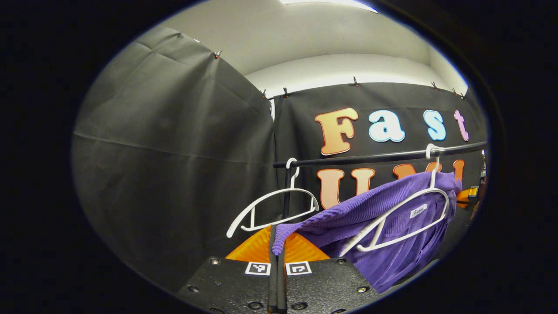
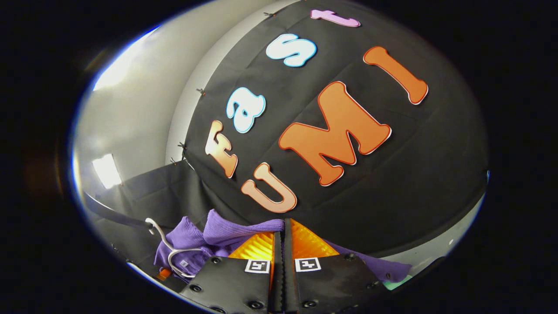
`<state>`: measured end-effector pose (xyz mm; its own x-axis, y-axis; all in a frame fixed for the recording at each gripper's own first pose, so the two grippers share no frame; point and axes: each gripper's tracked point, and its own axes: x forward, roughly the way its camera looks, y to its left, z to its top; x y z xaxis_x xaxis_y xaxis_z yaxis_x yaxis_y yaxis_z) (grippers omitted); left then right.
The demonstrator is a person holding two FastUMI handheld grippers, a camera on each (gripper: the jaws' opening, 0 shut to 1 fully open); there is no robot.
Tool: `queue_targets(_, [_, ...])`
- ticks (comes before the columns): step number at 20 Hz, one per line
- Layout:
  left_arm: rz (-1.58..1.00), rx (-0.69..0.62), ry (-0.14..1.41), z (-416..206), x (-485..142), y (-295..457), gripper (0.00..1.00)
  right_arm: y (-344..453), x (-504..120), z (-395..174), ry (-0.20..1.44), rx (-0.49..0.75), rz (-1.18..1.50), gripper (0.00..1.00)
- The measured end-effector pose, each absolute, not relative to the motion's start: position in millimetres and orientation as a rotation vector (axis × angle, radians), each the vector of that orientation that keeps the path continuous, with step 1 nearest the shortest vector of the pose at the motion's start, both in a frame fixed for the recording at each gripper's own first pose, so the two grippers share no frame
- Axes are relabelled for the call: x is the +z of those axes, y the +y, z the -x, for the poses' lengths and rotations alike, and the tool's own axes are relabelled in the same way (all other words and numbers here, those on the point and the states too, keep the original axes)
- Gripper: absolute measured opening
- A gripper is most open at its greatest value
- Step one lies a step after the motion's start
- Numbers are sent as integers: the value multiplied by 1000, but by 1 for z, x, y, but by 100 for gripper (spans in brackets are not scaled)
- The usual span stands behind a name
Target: Grasp the clothes on the hanger with both hands and then place them into the laundry hamper below.
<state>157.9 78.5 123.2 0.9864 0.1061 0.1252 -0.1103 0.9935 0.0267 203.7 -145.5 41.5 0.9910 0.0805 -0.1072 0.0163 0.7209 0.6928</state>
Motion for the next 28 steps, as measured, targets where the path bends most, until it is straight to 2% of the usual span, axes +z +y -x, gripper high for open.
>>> queue_targets(4, [-7,83,-28,-173,78,75,0,-161,20,-215,137,-29,-761,8])
queue_targets(10, [122,18,93,-168,10,79,0,-167,-29,-188,199,-47,-735,8])
queue_targets(14, [186,-39,85,-143,1,75,0,-169,-48,-153,207,-43,-710,7])
queue_targets(21, [78,-15,52,-104,-2,70,0,-153,-70,-108,244,-50,-680,8])
queue_targets(28, [0,-134,42,-76,-8,-5,0,-114,-84,-80,269,11,-599,7])
